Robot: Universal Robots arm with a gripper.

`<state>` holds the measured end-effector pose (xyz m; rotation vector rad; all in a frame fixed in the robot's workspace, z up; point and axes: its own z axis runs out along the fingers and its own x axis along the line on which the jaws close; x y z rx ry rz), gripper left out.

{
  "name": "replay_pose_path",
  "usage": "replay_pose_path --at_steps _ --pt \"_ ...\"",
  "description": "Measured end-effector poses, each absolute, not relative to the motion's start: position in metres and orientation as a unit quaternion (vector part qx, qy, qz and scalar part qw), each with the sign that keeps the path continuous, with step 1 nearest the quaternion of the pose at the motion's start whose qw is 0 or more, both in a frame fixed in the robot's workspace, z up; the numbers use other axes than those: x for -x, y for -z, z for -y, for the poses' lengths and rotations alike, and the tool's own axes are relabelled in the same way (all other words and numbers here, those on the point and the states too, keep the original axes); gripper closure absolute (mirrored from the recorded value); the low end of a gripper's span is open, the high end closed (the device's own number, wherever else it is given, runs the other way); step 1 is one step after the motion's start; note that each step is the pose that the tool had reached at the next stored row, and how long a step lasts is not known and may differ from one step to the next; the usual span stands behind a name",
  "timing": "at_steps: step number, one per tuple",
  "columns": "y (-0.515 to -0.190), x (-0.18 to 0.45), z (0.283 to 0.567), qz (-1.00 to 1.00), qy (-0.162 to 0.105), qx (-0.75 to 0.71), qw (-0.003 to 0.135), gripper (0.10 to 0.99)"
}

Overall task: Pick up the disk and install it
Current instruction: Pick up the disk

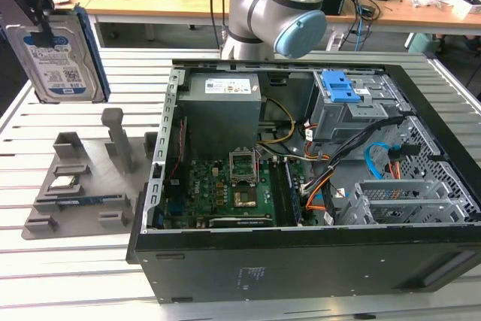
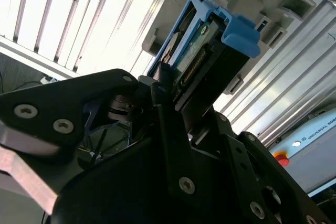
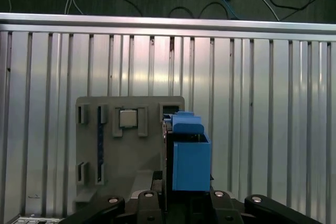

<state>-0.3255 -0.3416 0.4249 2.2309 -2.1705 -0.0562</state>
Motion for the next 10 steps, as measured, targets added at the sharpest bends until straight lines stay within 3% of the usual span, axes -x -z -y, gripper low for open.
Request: replay_pose_path --at_steps 10 --pt "-0.447 0.324 0.342 0.697 0.018 -0.717 0.015 0.737"
